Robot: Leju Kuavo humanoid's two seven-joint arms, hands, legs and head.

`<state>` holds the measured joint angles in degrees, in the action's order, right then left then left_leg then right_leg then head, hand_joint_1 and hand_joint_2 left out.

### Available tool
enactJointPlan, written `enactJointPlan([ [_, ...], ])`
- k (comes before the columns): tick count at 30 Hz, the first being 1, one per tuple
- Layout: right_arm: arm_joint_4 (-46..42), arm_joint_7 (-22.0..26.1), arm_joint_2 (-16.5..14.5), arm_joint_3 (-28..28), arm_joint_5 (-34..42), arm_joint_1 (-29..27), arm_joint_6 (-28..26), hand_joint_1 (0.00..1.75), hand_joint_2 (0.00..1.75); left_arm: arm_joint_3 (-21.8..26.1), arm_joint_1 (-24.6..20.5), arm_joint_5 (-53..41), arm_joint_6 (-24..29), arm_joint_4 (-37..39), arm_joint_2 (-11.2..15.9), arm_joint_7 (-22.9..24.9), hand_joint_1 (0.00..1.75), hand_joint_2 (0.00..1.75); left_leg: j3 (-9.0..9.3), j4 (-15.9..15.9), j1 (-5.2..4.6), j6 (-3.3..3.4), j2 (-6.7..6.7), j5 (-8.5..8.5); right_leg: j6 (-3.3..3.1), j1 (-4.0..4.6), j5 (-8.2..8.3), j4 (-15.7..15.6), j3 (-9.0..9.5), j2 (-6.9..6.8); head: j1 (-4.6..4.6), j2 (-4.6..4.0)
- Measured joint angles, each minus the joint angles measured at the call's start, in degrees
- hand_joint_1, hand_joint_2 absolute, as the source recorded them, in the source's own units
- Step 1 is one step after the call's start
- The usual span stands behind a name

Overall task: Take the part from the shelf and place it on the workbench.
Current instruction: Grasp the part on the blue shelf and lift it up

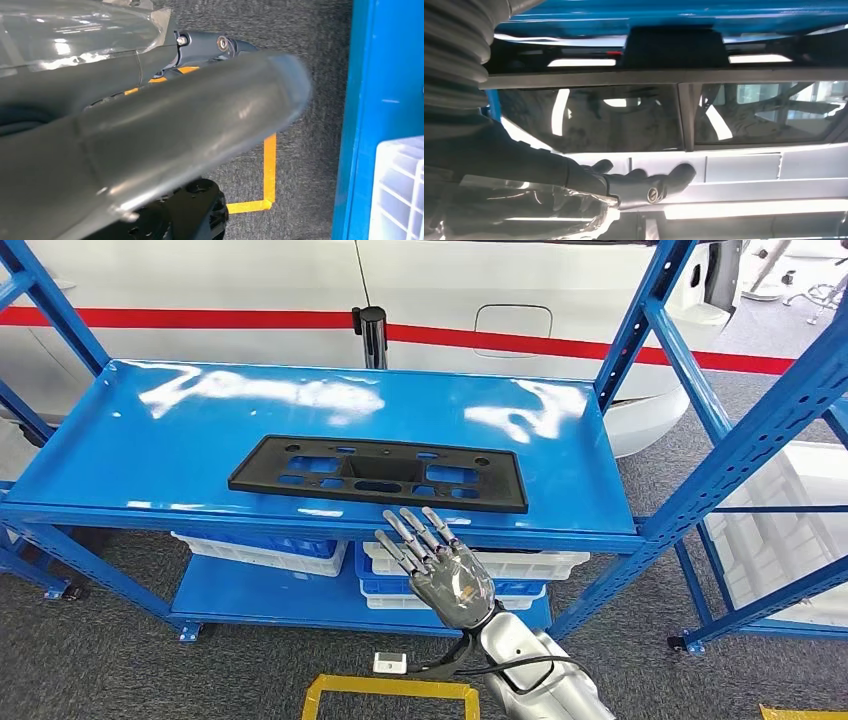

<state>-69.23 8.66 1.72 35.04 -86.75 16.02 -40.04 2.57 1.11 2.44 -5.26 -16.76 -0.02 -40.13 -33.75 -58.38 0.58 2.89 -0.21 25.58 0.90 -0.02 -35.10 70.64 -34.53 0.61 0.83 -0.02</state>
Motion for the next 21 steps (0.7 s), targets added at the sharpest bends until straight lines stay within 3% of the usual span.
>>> enactJointPlan([
  [2, -0.09, 0.52, -0.2, -0.28, 0.07, -0.03, 0.0, 0.0, 1.75, 0.32, 0.17, -0.31, 0.56, 0.47, 0.04, 0.0, 0.0, 0.0, 0.23, -0.01, -0.11, 0.1, -0.22, 0.43, -0.07, 0.02, -1.39, 3.04, -3.48, 0.0, -0.1, 0.0],
  [3, -0.17, 0.66, -0.41, -0.38, 0.07, 0.07, 0.0, 0.0, 1.75, 0.44, 0.22, -0.48, 0.83, 0.75, 0.04, 0.0, 0.0, 0.0, 0.48, -0.02, -0.18, 0.08, -0.33, 0.68, 0.32, 0.02, -0.39, 1.66, -3.78, 0.0, -0.15, 0.0],
  [5, -0.48, 0.73, -0.95, -0.48, 0.07, 0.58, 0.0, 0.0, 1.75, 0.65, 0.25, -0.72, 1.14, 1.27, 0.04, 0.0, 0.0, 0.0, 1.14, -0.02, -0.32, -0.09, -0.45, 1.23, 1.24, 0.05, 4.39, -5.46, -2.14, -0.07, -0.19, 0.0],
  [6, -0.61, 0.73, -1.19, -0.48, 0.07, 0.88, 0.0, 0.0, 1.75, 0.72, 0.22, -0.74, 1.23, 1.51, 0.04, 0.0, 0.0, 0.0, 1.48, -0.07, -0.42, -0.27, -0.52, 1.51, 1.21, 0.09, 6.14, -8.75, -1.27, -0.16, -0.17, 0.0],
  [7, -0.69, 0.74, -1.39, -0.48, 0.06, 1.14, 0.0, 0.0, 1.75, 0.77, 0.19, -0.74, 1.3, 1.72, 0.04, 0.0, 0.0, 0.0, 1.67, -0.06, -0.49, -0.49, -0.57, 1.75, 0.81, 0.24, 7.02, -10.89, -0.67, -0.26, -0.19, 0.0],
  [9, -0.91, 0.78, -1.66, -0.55, 0.08, 1.38, 0.0, 0.0, 1.75, 0.79, 0.18, -0.75, 1.38, 2.1, 0.04, 0.0, 0.0, 0.0, 1.91, -0.29, -0.58, -0.99, -0.66, 2.05, -0.25, 0.37, 7.94, -12.16, -0.12, -0.4, -0.2, 0.0],
  [11, -1.17, 0.86, -1.92, -0.63, 0.2, 1.62, 0.0, 0.0, 1.75, 0.81, 0.21, -0.75, 1.42, 2.43, 0.04, 0.01, 0.0, 0.0, 2.15, -0.29, -0.43, -0.83, -0.52, 2.34, -0.43, 0.33, 9.41, -12.59, 0.64, -0.39, -0.03, 0.0],
  [21, -2.91, 1.56, -2.78, -0.59, 1.86, 2.78, 0.0, 0.0, 1.75, 1.29, -0.47, -0.74, 2.8, 5.33, 0.06, 0.56, 0.0, 0.0, 2.87, 0.78, -0.17, -1.18, -0.28, 2.74, -0.98, 0.51, 9.11, -12.58, 1.19, -0.27, 0.19, 0.0],
])
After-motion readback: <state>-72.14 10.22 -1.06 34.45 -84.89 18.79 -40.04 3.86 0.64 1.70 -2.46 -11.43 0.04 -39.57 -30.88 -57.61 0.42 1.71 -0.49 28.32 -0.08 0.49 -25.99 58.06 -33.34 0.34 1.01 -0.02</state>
